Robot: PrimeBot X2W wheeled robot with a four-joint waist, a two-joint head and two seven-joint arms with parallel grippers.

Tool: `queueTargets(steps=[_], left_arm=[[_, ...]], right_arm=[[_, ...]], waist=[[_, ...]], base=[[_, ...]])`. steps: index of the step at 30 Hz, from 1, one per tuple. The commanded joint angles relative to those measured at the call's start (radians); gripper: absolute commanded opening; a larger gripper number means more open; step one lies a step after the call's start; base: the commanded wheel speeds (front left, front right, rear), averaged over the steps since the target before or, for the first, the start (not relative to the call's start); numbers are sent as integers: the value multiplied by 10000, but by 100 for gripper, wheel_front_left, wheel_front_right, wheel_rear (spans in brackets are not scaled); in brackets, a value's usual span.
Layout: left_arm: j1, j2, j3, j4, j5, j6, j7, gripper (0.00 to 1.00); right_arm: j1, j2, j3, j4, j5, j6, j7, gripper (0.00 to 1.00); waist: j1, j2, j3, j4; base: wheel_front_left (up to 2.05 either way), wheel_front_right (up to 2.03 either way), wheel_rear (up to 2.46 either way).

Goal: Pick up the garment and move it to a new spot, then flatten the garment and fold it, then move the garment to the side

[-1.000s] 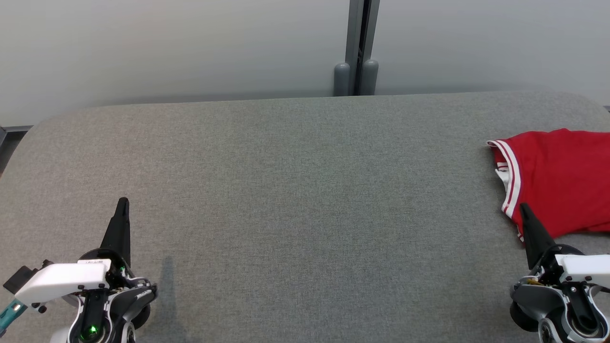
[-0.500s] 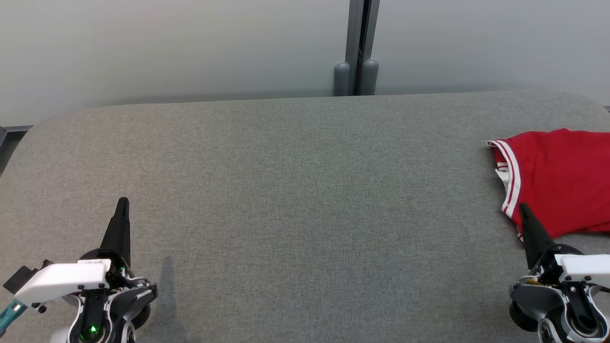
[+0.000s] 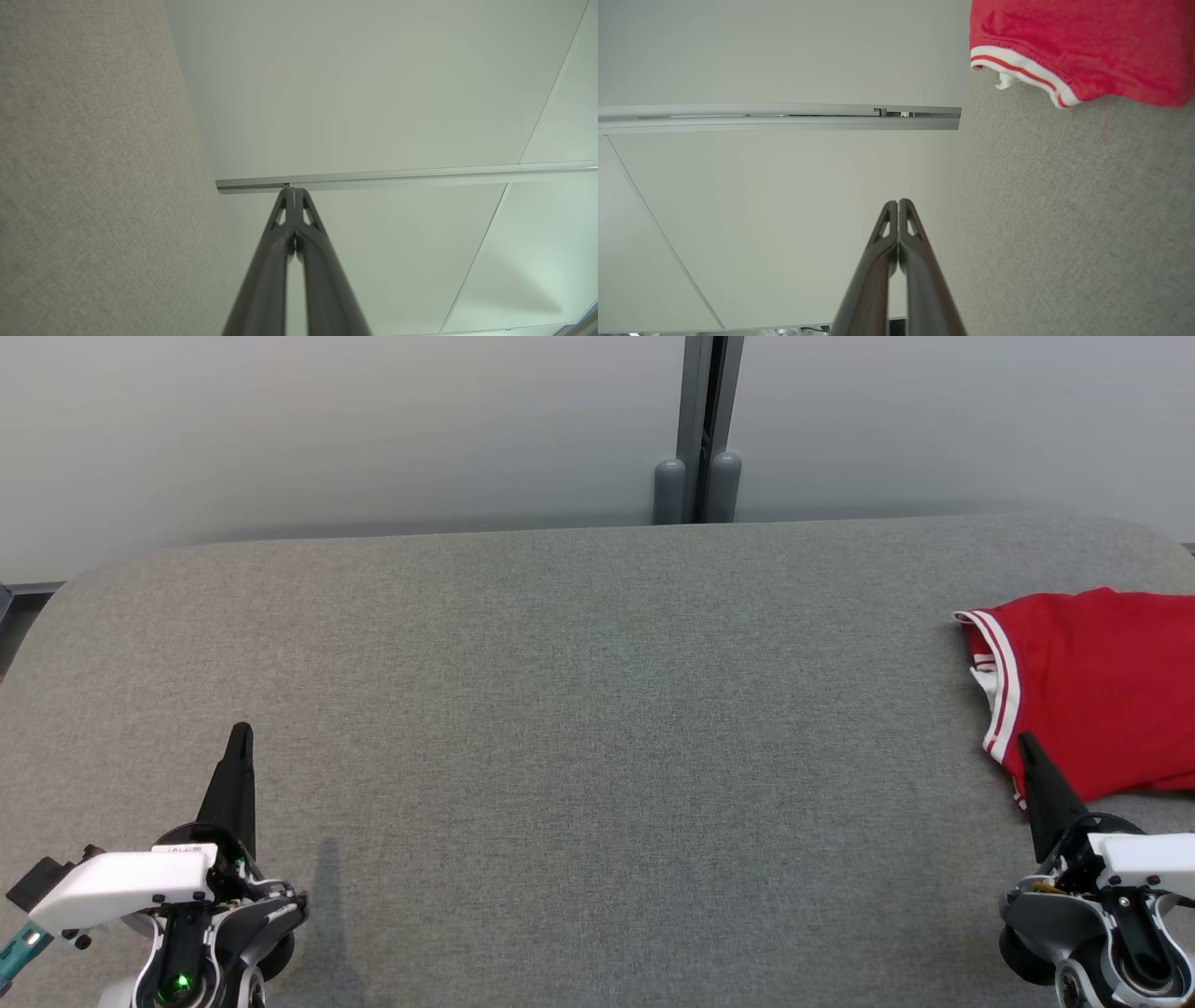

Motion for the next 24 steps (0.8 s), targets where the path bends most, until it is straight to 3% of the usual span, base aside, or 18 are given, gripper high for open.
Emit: queueTargets(steps=[1, 24], left_arm=[[-112, 50, 45, -34, -26, -58, 33, 0], [-111, 50, 44, -35, -27, -57, 33, 0]], right_arm=[[96, -73, 18, -10, 51, 4, -62, 0], [120, -304, 332, -63, 340, 4, -288, 0]], waist=[[0, -1, 0, 0], [0, -1, 1, 1]], base=[[0, 0, 0], [0, 0, 0]])
